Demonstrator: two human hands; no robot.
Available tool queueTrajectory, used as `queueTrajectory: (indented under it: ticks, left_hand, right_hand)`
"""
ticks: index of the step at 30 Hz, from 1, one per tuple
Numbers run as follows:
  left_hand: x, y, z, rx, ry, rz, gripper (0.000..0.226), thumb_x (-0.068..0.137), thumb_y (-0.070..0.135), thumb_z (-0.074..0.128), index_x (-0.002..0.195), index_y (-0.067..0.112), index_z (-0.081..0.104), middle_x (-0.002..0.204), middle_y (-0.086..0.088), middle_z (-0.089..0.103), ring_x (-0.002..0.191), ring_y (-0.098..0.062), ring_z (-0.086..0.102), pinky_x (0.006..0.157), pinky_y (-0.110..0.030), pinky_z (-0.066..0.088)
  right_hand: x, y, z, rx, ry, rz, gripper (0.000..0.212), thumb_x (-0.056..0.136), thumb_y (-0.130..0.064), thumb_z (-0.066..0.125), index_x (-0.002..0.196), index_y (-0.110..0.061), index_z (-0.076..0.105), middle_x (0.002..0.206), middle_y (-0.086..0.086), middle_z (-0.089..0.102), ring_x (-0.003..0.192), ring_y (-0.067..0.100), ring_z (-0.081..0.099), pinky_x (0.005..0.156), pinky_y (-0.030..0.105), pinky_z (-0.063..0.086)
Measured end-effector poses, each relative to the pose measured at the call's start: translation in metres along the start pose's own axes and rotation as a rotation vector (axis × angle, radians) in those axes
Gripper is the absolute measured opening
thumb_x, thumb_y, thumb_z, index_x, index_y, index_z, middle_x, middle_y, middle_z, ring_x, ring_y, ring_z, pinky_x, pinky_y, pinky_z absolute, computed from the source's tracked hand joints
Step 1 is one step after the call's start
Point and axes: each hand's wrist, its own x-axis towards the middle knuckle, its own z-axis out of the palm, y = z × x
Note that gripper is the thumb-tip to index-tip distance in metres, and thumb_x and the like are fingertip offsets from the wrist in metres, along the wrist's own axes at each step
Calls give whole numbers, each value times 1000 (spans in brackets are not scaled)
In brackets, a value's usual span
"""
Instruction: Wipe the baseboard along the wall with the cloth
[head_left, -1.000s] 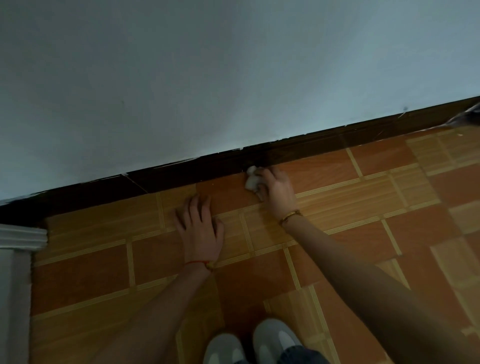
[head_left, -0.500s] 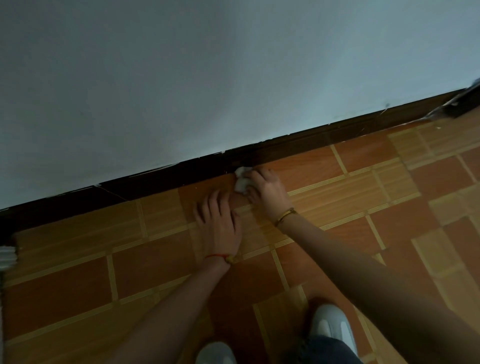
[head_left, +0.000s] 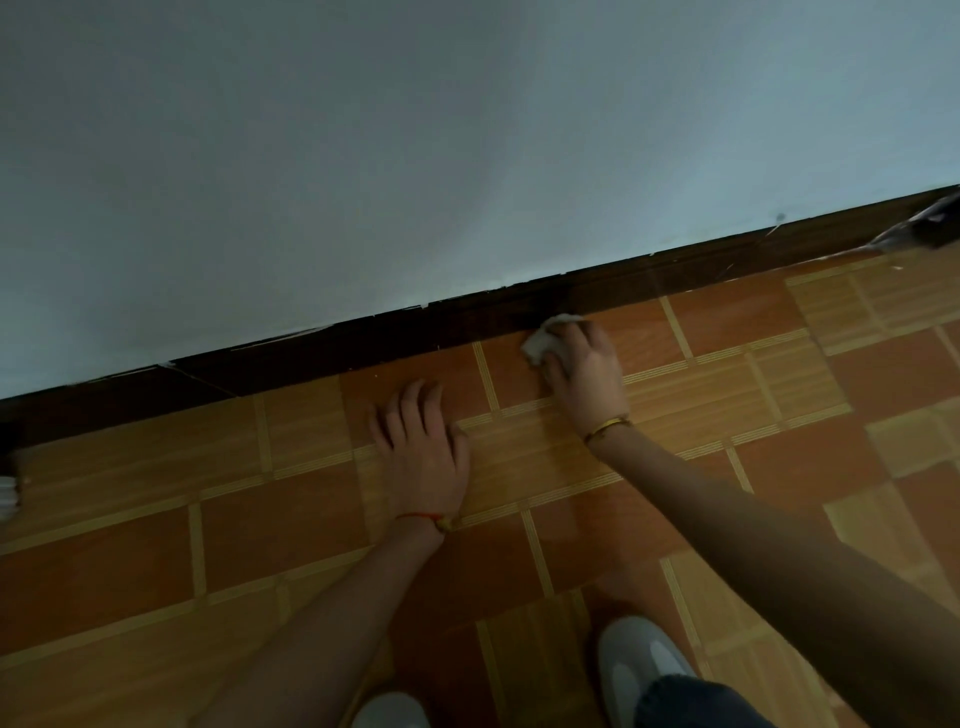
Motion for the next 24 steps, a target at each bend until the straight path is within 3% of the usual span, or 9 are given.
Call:
queueTrajectory:
  ticks: [4, 7, 11, 15, 17, 20, 24]
  left_hand:
    - [0, 0, 1, 22, 23, 9, 49, 92, 29, 48, 137, 9, 52, 139, -15, 50, 130, -35, 42, 117, -62, 24]
    - [-1, 0, 3, 18, 48, 22, 48, 93, 28, 49, 137, 8, 52, 139, -14, 49, 129, -35, 43, 116, -62, 25]
    - [-1, -1, 4, 10, 65, 38, 48, 95, 29, 44, 137, 7, 52, 139, -15, 50, 128, -36, 46, 117, -62, 24]
    - [-1, 1, 6, -9, 68, 29, 48, 96, 29, 42, 136, 5, 52, 138, -17, 50, 127, -37, 46, 117, -62, 24]
    - [0, 2, 5, -11, 51, 19, 49, 96, 29, 40, 137, 6, 52, 139, -17, 50, 127, -37, 47, 118, -62, 23]
    - [1, 1, 3, -11, 8, 7, 51, 96, 31, 37, 138, 6, 50, 139, -17, 49, 129, -38, 44, 116, -64, 25]
    - [1, 5, -3, -8, -65, -24, 55, 96, 33, 34, 141, 6, 48, 143, -17, 47, 132, -39, 44, 116, -63, 26]
  right_hand:
    - [-7, -19, 16, 9, -104, -235, 32, 83, -5, 65, 115, -3, 60, 111, 17, 57, 102, 31, 54, 84, 33, 47]
    - [4, -6, 10, -24, -129, -262, 31, 79, -2, 67, 110, -2, 62, 106, 18, 59, 98, 33, 54, 82, 37, 48]
    - [15, 39, -16, -58, -50, -165, 31, 79, -1, 66, 110, -3, 63, 105, 20, 59, 95, 37, 54, 79, 39, 46]
    - [24, 77, -39, -26, 88, 142, 31, 85, -3, 59, 116, -7, 60, 114, 18, 56, 105, 36, 50, 84, 33, 39]
    - [24, 77, -39, -17, 125, 221, 32, 85, -3, 57, 117, -6, 58, 115, 19, 55, 106, 35, 49, 86, 36, 40]
    - [14, 53, -22, 14, 64, 88, 34, 85, -3, 57, 119, -10, 57, 117, 16, 54, 106, 32, 50, 88, 40, 47]
    - [0, 6, 8, 30, -111, -261, 35, 81, -1, 61, 116, -7, 60, 112, 16, 58, 104, 31, 52, 90, 38, 45]
